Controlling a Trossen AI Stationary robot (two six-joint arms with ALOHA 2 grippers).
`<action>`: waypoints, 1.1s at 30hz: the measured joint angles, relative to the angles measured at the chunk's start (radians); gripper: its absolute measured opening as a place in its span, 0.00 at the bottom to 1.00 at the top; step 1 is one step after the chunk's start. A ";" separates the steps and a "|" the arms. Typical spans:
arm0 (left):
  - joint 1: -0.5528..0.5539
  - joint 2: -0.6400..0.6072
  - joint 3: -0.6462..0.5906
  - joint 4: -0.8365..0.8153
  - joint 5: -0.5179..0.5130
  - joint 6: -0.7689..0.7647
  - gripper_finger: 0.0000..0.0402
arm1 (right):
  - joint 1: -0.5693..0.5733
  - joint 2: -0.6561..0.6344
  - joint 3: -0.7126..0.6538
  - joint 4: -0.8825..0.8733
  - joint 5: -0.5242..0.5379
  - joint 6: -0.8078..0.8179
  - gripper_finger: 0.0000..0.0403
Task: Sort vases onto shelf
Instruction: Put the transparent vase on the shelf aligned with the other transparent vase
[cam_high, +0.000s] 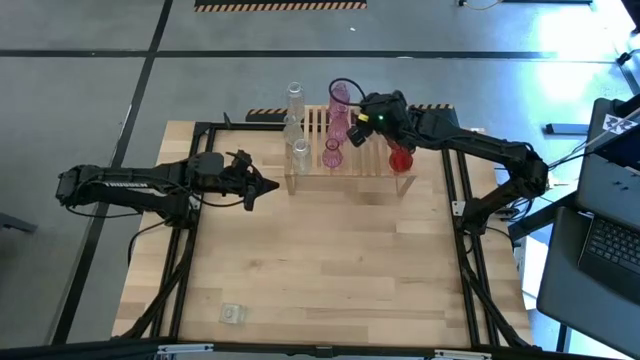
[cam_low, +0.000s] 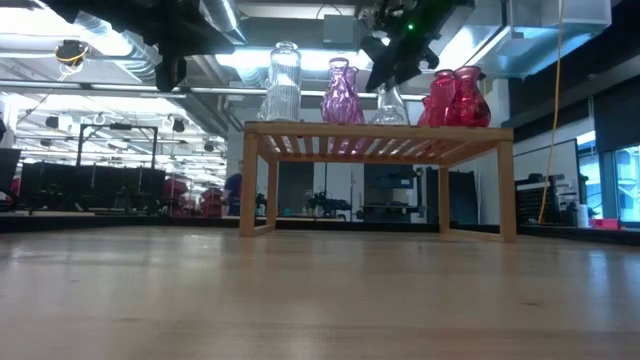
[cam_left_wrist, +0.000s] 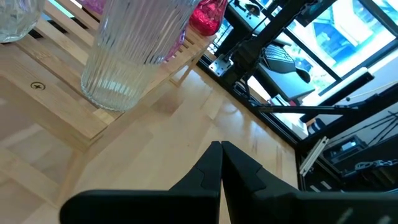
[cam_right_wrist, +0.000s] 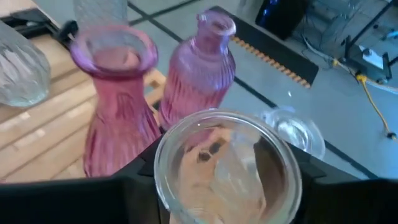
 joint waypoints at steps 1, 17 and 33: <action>0.000 0.000 0.000 0.000 0.000 -0.003 0.00 | 0.000 0.000 0.000 0.008 -0.003 -0.006 0.45; -0.001 0.000 0.000 0.000 0.000 -0.015 0.00 | 0.000 -0.009 0.001 0.030 -0.002 -0.010 0.57; -0.001 0.000 0.000 0.001 -0.013 -0.014 0.00 | 0.001 -0.078 0.002 -0.045 0.058 0.001 0.45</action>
